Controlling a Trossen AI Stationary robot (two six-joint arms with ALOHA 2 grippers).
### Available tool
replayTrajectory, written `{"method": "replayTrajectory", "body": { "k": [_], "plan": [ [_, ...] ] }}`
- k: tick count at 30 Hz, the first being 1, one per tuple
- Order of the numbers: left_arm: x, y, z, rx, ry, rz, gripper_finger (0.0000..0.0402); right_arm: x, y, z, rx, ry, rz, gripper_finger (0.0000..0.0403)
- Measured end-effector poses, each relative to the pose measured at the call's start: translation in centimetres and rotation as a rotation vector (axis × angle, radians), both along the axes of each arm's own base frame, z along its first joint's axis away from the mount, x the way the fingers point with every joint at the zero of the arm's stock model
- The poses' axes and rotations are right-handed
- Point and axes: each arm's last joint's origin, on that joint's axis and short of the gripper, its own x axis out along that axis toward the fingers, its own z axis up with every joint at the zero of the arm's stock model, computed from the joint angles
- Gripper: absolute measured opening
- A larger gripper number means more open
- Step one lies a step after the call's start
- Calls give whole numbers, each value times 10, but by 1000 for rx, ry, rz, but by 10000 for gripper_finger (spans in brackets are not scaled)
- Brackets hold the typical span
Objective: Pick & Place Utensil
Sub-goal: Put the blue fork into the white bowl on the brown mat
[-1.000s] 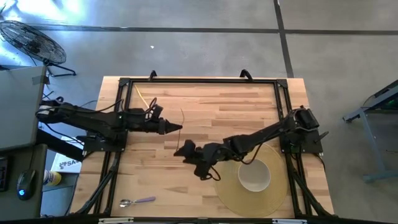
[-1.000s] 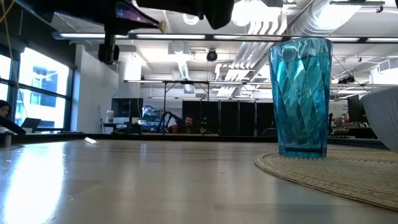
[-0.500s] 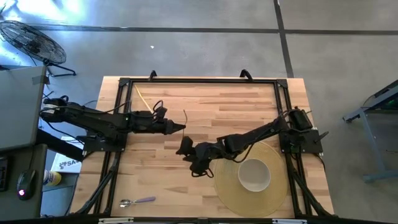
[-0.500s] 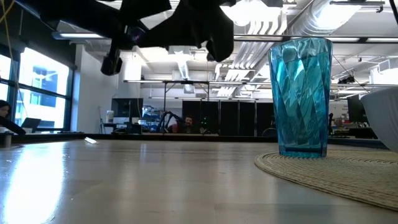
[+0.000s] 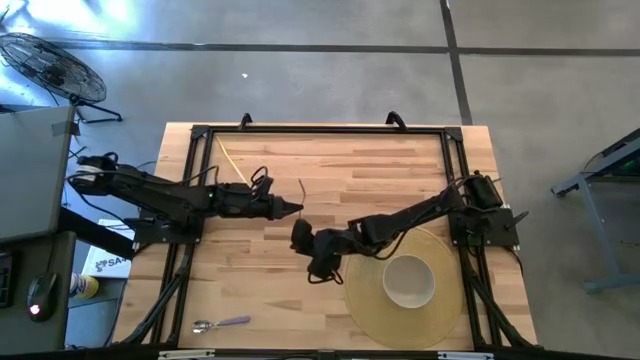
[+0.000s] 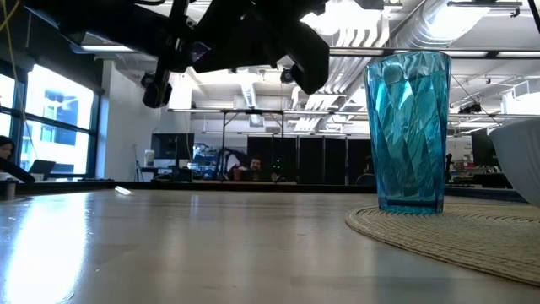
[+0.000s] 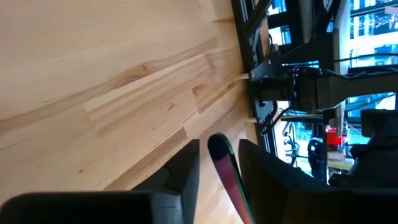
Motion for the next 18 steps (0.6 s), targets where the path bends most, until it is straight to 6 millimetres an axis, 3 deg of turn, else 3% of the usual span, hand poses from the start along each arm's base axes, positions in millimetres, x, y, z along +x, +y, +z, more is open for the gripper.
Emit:
{"method": "replayTrajectory", "body": {
  "k": [13, 18],
  "plan": [
    [1, -3, 0, 5, -4, -17, 1, 1, 0, 2, -6, -10, 20, 15],
    [1, -3, 0, 54, 1, -43, 25, 1, 1, 4, -4, -25, 22, 11]
  ]
}}
